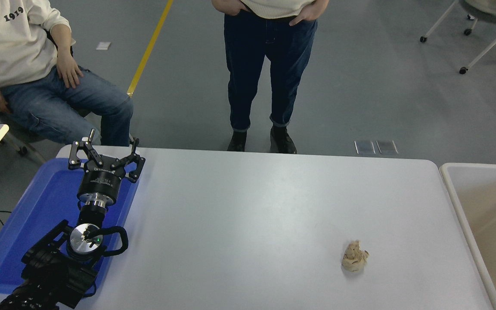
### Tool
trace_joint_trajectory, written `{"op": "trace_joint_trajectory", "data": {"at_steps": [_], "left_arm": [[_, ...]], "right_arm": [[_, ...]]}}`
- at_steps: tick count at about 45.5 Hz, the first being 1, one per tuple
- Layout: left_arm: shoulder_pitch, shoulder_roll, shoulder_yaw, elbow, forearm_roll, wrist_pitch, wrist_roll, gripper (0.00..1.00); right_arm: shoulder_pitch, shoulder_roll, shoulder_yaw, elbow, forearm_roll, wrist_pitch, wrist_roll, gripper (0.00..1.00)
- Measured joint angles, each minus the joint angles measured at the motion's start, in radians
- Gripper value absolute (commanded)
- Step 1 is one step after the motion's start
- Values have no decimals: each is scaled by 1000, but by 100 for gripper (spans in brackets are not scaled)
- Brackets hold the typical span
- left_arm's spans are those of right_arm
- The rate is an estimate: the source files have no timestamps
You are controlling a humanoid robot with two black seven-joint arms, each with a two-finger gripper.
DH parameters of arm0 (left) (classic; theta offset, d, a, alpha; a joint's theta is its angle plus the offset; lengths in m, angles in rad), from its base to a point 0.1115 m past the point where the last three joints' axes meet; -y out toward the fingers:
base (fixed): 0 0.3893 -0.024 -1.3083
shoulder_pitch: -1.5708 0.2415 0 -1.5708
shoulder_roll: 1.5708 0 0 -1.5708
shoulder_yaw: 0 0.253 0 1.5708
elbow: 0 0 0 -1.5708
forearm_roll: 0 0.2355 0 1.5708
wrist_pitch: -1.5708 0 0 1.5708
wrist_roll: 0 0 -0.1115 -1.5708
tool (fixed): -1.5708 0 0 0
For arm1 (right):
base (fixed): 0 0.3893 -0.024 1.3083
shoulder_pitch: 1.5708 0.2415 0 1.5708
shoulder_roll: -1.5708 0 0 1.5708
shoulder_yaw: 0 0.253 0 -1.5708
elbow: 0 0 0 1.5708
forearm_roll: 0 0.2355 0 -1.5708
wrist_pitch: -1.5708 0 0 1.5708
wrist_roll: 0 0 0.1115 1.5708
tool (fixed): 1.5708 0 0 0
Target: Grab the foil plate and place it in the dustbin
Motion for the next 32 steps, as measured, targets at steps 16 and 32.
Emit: {"op": "trace_joint_trajectory", "data": {"at_steps": [16, 32], "left_arm": [[0, 0, -1, 0, 0, 0, 0, 100], [0, 0, -1, 1, 0, 0, 0, 100]], "right_arm": [[283, 130, -137, 68, -9, 202, 1, 100], [466, 259, -139, 137, -11, 238, 0, 100]]}}
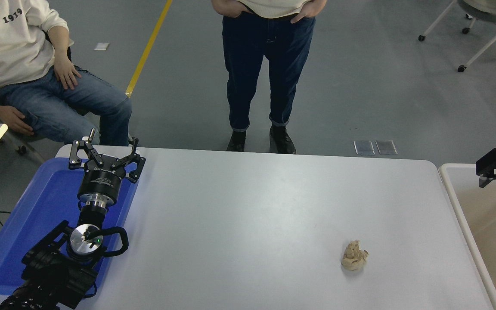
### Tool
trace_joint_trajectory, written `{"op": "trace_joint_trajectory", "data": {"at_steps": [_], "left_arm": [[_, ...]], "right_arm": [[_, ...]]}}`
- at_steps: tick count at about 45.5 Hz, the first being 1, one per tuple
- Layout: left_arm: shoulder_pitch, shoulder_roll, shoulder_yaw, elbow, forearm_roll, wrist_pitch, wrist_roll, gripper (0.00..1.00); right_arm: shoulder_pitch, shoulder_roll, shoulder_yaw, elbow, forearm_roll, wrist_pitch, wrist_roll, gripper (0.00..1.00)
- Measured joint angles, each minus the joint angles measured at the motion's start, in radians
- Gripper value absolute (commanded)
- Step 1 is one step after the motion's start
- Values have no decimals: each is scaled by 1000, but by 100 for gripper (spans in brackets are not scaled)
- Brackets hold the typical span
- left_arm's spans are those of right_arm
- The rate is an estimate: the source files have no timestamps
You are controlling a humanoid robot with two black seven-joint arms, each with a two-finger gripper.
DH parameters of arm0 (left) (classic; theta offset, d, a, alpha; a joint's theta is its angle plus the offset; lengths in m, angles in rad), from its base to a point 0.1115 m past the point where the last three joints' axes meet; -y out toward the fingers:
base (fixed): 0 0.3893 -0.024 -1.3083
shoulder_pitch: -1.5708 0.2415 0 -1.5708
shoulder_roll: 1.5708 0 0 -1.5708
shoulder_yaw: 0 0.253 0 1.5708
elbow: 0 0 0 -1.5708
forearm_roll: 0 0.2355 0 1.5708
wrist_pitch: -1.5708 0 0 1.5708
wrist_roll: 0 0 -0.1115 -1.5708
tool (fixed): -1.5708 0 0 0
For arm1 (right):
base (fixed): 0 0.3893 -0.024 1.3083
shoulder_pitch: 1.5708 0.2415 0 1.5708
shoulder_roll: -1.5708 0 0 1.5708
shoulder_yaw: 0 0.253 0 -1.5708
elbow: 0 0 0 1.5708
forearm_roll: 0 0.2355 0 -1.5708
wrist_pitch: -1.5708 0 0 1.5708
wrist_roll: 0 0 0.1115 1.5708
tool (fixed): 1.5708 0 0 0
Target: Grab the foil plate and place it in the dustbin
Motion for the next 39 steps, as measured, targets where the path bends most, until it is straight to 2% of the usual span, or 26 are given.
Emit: {"op": "trace_joint_trajectory", "data": {"at_steps": [20, 39], "left_arm": [[1, 0, 0, 0, -1, 0, -1, 100], [1, 0, 0, 0, -1, 0, -2, 100]], "right_arm": [[191, 72, 48, 108, 8, 7, 0, 100], [244, 130, 63, 135, 15, 8, -1, 100]]}}
